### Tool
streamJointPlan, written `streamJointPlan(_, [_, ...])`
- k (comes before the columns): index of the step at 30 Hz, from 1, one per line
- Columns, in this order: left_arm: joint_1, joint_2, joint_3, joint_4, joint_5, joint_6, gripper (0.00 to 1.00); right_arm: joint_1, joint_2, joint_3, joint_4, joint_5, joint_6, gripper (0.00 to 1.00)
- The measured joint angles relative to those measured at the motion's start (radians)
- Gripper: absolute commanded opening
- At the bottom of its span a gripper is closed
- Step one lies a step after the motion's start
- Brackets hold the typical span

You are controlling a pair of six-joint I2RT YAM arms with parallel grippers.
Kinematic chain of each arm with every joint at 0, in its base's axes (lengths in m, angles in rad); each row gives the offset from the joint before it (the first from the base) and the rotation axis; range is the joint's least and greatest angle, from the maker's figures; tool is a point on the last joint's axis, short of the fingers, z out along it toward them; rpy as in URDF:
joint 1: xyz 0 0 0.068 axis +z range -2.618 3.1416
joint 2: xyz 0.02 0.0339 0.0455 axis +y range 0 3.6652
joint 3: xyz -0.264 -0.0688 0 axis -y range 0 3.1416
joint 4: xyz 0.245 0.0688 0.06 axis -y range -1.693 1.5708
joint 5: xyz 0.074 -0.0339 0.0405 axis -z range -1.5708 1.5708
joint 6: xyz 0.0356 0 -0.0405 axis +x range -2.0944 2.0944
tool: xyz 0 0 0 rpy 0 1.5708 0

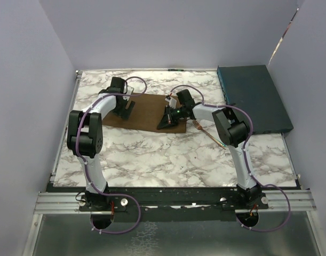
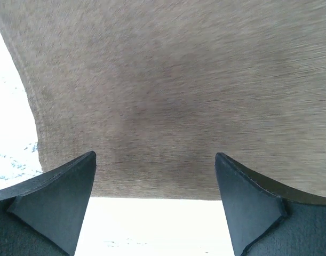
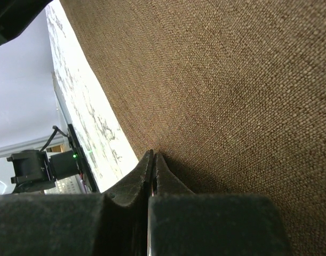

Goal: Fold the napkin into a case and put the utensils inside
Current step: Smooth out the napkin at the center of the board.

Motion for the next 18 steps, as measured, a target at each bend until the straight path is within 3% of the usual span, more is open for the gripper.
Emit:
streamJointPlan(6, [-0.094, -0.021, 0.094, -0.064, 0.104, -0.068, 0.91, 0.0, 0.0, 0.0, 0.003, -0.003, -0.001, 0.01])
streamJointPlan(9, [-0.17, -0.026, 0.124, -0.071, 0.188, -0.113, 0.85, 0.0, 0.0, 0.0, 0.002, -0.003, -0.003, 0.01])
streamJointPlan(14, [-0.241, 0.002, 0.118, -0.085, 0.301, -0.167, 0.67, 0.0, 0.0, -0.001, 0.003, -0.003, -0.004, 0.01])
streamJointPlan(18, [-0.234, 0.061, 0.1, -0.103, 0.359, -0.198, 0.42, 0.0, 0.0, -0.004, 0.006, -0.003, -0.006, 0.01])
